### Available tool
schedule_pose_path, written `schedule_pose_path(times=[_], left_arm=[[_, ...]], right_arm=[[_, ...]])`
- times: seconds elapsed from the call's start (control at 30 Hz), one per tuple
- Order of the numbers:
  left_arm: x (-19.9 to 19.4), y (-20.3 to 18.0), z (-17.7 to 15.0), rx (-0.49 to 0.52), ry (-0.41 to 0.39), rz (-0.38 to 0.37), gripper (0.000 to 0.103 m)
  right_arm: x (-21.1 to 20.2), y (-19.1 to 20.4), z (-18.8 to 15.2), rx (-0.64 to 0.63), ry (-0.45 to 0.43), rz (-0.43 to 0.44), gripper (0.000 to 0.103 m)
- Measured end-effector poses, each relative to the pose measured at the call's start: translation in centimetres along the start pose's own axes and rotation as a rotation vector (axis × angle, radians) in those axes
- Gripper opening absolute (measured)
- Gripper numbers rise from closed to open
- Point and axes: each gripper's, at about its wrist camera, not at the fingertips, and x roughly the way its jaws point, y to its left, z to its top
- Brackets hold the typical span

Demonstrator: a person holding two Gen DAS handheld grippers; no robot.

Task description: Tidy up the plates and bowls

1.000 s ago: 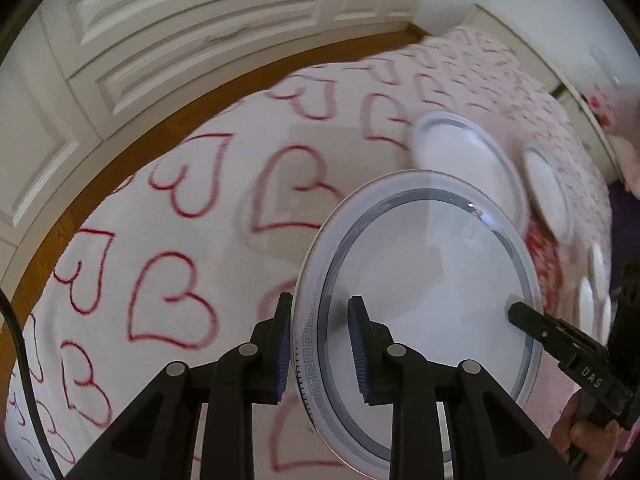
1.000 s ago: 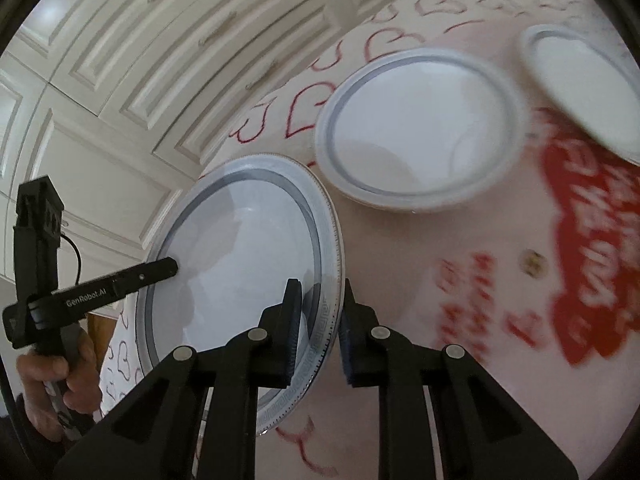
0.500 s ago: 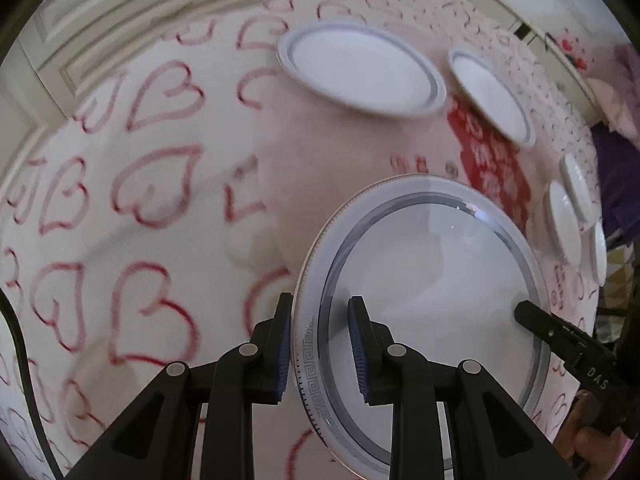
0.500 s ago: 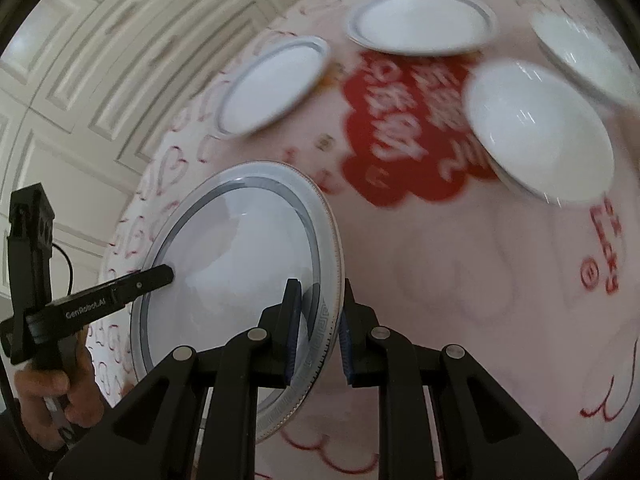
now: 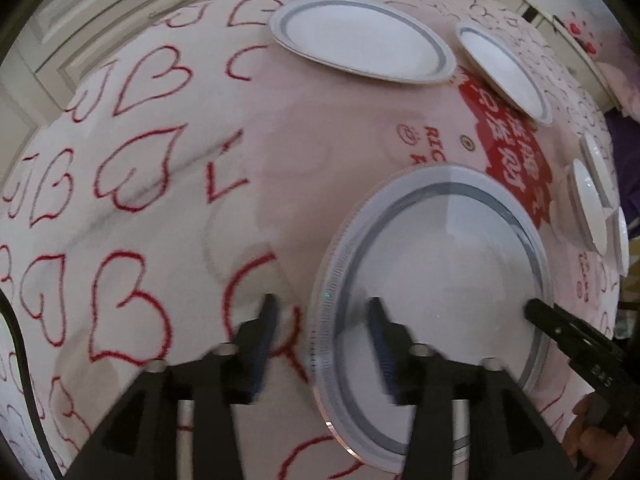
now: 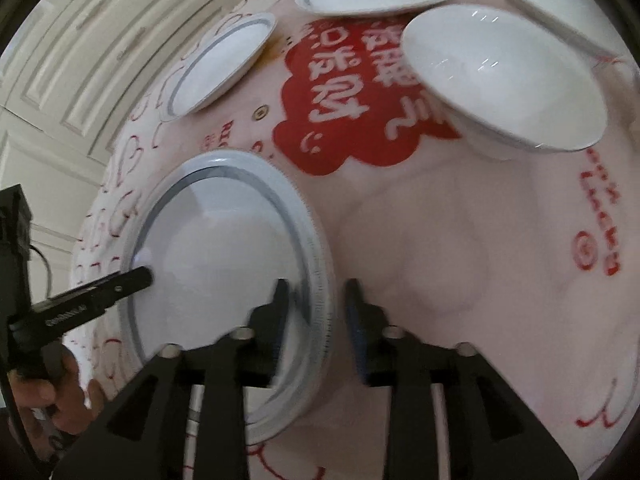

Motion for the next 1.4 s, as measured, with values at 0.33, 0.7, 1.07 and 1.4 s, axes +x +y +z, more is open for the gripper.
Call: schedule_pose_path(times=[0.33,0.7,1.07,1.4], left_arm=[[-7.2,-0.5,0.4,0.022,-0.188,0.077,0.098],[-14.4,0.3,0.8,0.074,-0.332,0.059,0.100],[-15.2,6.2,7.1,0.012,-0.363,-0.019,0.100],[-10.8,8.4,14.6,-0.024,-0.261,-0.090,0.100]], right_arm=[[-4.7,0.6,1.2,0.028,-0.131,-0.048,0.103],[-8.9,5.6,4.6,-0.037,-0.204,0.046,0.103],[-8.8,8.7,12.1,-0.070,-0.253,0.103,0.103],[-5.0,8.7,16.8,-0.022,-0.213,0.136,0.103]])
